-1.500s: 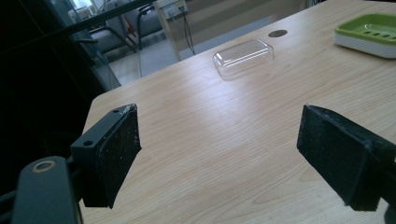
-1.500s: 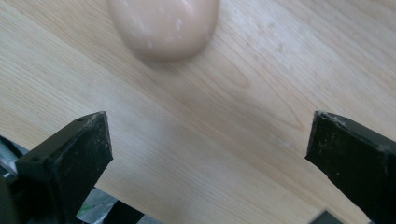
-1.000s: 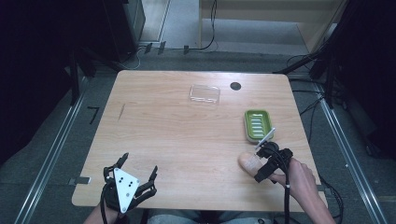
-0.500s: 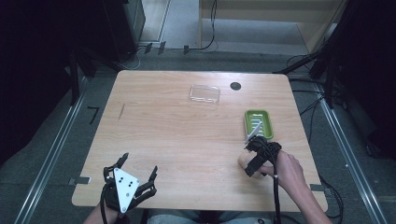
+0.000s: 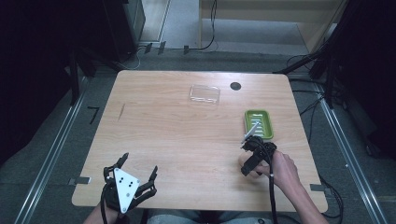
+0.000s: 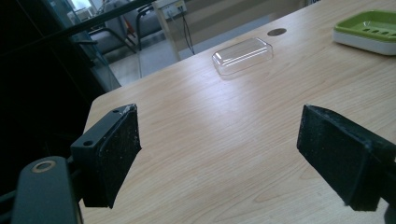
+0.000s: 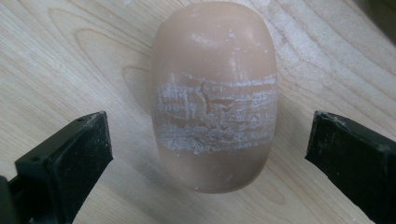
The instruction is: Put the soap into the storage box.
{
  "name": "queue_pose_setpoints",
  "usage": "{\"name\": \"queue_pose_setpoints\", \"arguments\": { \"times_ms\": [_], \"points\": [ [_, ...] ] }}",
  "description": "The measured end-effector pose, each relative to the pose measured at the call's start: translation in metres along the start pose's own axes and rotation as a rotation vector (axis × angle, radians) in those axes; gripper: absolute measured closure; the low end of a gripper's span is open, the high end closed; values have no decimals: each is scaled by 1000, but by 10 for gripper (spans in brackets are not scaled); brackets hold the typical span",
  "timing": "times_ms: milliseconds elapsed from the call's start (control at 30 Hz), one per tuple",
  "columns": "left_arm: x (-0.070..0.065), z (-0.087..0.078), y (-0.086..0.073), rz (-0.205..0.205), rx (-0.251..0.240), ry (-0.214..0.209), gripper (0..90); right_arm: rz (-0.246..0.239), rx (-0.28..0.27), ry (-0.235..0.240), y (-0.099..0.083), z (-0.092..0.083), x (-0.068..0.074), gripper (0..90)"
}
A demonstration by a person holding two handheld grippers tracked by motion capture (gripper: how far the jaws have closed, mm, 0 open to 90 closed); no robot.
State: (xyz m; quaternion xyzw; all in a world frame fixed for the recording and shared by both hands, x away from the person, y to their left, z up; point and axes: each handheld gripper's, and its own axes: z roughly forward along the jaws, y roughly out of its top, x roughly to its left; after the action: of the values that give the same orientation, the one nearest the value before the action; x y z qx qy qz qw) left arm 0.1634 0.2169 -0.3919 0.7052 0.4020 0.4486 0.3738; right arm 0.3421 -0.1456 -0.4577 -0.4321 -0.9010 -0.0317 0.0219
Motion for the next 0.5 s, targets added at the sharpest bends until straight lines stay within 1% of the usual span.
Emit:
{"name": "queue_pose_setpoints", "arguments": {
  "times_ms": [100, 200, 300, 367, 433, 467, 500],
  "points": [
    [0, 0, 0, 1, 1, 1, 140, -1, -6, -3, 0, 2, 1, 0],
    [0, 0, 0, 6, -2, 0, 140, -21, -5, -17, 2, 5, 4, 0],
    [0, -1, 0, 6, -3, 0, 140, -30, -3, -24, 3, 7, 5, 3],
    [0, -1, 0, 6, -6, -1, 139, -32, -7, -34, 3, 7, 5, 31],
    [0, -1, 0, 5, -7, -1, 140, -43, -26, -43, 3, 7, 6, 93],
    [0, -1, 0, 6, -9, -2, 139, -47, -29, -41, 3, 7, 6, 128],
    [0, -1, 0, 6, -10, -1, 140, -53, -31, -36, 3, 6, 6, 139]
  ]
}}
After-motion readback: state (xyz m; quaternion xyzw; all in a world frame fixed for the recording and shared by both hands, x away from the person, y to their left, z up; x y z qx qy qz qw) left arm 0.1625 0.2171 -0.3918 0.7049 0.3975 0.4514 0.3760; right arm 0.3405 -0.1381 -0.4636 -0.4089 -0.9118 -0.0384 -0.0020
